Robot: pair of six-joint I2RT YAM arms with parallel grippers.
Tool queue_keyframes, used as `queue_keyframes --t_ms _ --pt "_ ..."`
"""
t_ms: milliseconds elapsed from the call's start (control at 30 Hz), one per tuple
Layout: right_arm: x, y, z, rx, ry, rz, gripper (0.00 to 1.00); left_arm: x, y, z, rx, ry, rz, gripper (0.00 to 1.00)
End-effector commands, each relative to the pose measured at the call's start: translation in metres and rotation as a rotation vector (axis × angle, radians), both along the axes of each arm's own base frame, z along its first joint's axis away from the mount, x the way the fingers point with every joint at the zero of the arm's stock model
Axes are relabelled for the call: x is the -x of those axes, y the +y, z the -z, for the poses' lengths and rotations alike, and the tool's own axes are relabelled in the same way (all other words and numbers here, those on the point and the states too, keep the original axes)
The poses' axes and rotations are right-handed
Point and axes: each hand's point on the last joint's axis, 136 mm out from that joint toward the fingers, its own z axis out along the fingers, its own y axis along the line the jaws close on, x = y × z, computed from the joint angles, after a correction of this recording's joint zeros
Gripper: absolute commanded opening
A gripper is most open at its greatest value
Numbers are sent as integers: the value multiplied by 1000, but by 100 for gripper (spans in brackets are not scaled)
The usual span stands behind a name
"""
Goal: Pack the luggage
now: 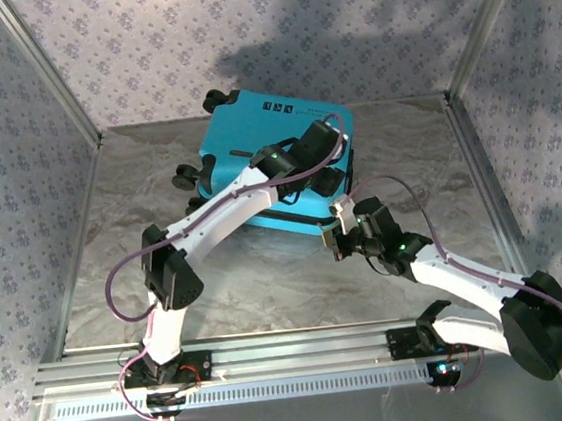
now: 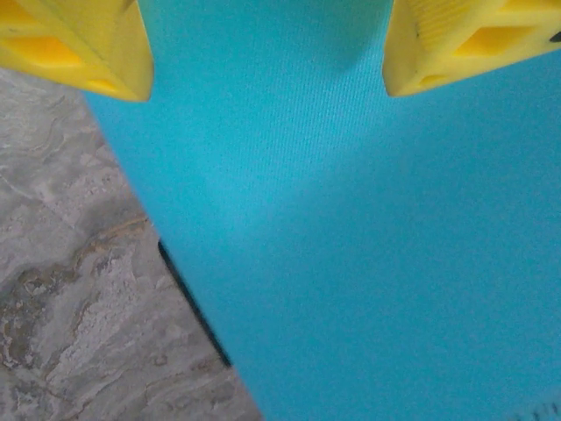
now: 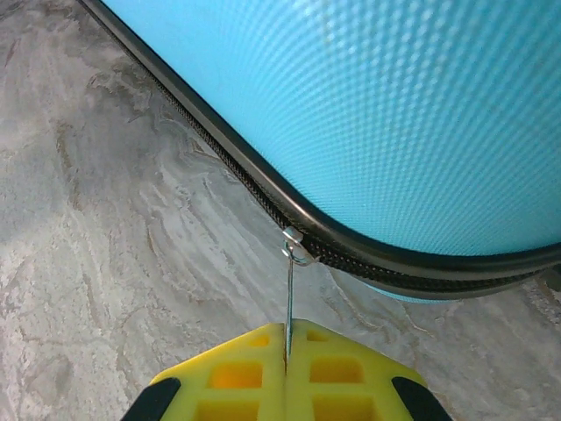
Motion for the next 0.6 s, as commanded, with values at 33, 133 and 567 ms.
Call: queue_keyframes --t_ms 33,133,567 --pt "21 18 -3 -21 -9 -97 0 12 -8 -9 -98 -59 39 70" --pt "25 23 -4 -13 -22 -114 0 14 -12 0 -163 -67 46 70" --pt "25 5 6 75 -56 -36 0 -1 36 41 -495 -139 -131 68"
